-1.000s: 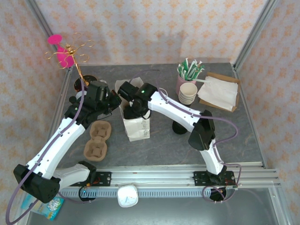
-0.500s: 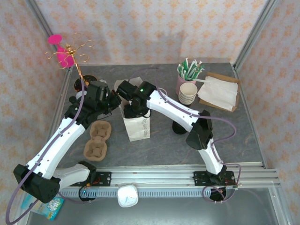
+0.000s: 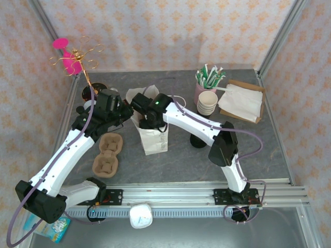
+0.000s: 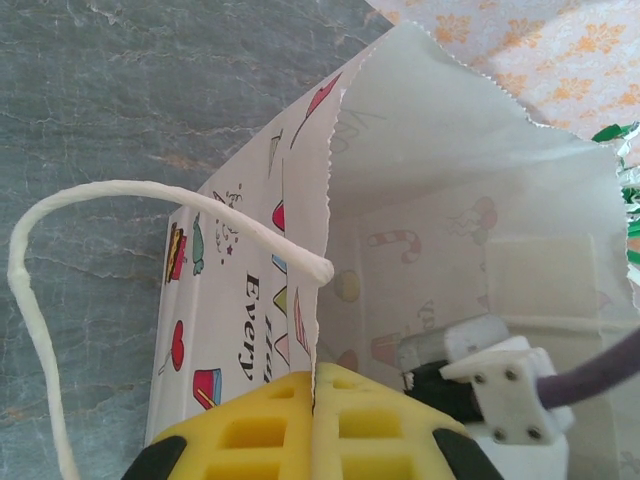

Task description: Pack the takeout coffee

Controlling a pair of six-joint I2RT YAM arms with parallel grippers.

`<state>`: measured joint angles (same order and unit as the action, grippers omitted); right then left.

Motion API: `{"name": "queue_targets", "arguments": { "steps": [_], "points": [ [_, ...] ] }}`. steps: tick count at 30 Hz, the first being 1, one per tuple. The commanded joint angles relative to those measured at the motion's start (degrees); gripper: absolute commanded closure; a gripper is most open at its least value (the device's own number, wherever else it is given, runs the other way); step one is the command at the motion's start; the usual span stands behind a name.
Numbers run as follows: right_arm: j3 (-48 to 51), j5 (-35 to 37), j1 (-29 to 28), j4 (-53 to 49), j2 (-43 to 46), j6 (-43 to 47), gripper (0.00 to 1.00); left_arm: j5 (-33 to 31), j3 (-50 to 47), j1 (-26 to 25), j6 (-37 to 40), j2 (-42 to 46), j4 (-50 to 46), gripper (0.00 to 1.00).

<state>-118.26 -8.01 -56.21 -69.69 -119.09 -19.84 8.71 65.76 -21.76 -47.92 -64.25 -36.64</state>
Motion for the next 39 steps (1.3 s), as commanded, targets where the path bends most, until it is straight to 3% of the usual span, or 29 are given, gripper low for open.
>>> {"name": "queue_targets", "arguments": {
  "steps": [1,13,20,32,39],
  "points": [
    [1.6,-0.9,-0.4,-0.2,-1.0,0.9,0.49,-0.3,0.3,0.0,1.4,-0.7,-1.4,1.00],
    [-2.2,2.6,-0.3,-3.4,-1.1,0.8,0.49,0.4,1.6,-0.1,2.0,-1.8,-1.6,1.00],
    [3.7,1.2,-0.2,1.2,-0.5,1.1,0.49,-0.5,1.4,0.0,2.8,-2.2,-1.7,1.00],
    [4.0,0.5,0.0,1.8,-0.1,1.3,0.49,-1.1,1.7,-0.1,4.8,-2.6,-1.4,1.00],
    [-2.7,-0.2,-0.1,-0.9,-1.2,1.6,0.49,-0.8,2.7,-0.1,5.6,-3.0,-1.8,0.96]
  ]
}}
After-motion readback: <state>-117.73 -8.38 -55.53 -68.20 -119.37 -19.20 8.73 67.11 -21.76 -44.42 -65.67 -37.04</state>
